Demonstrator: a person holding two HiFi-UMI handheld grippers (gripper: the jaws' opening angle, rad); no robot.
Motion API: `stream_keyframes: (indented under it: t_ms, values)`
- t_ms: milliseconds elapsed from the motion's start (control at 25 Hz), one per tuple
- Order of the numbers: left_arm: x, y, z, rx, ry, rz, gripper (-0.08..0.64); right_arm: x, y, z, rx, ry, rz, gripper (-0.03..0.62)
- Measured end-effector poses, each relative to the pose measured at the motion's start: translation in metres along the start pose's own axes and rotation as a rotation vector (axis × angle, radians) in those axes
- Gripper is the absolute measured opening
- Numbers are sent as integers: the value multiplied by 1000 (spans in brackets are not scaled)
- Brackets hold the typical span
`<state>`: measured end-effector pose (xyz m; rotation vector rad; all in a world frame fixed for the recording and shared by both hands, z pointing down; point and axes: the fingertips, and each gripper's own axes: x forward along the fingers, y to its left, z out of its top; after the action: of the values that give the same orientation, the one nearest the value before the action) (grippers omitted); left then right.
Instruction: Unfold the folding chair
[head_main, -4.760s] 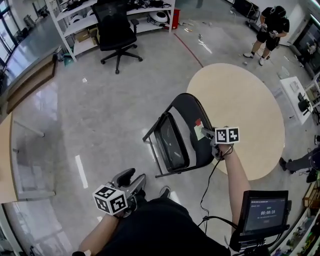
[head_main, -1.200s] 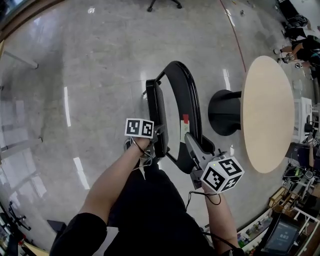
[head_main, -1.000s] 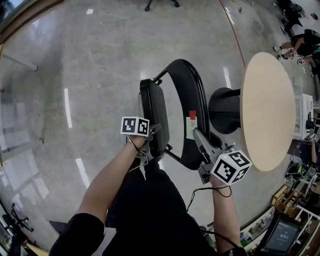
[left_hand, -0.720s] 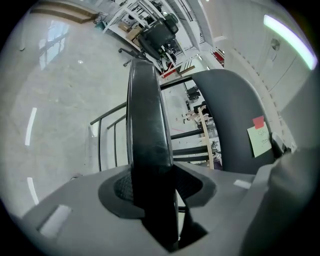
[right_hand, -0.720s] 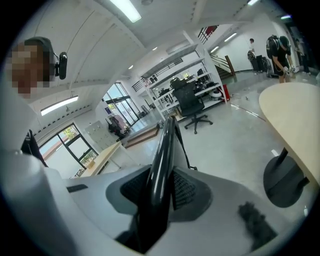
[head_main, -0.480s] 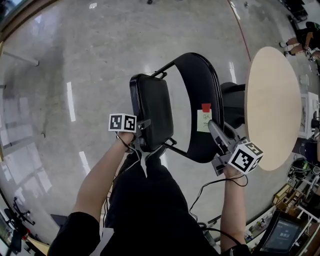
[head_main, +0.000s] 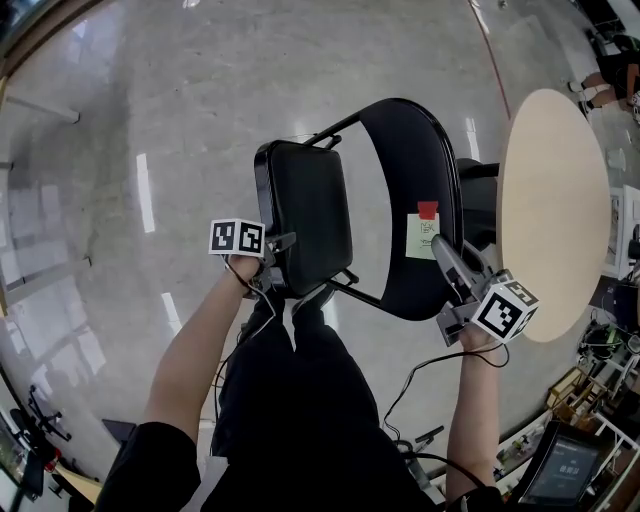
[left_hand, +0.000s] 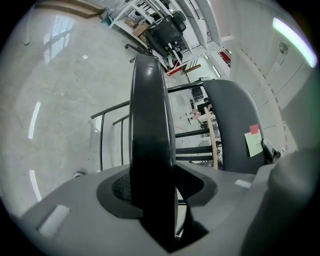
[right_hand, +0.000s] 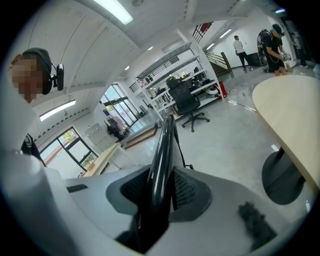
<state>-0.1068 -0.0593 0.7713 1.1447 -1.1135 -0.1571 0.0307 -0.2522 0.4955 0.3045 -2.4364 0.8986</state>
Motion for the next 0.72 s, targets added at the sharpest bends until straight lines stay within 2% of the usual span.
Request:
stream_keyframes:
  t_ms: [160, 440, 720]
  values:
    - [-5, 18, -2, -14, 3, 13, 207, 3, -12, -7, 5, 23, -17, 107]
    - [-7, 36, -7, -17, 2, 18, 209, 4, -41, -20, -26, 87, -127, 107]
    - [-12, 60, -12, -41, -17, 42, 224, 6, -60, -31, -17, 123, -142, 107]
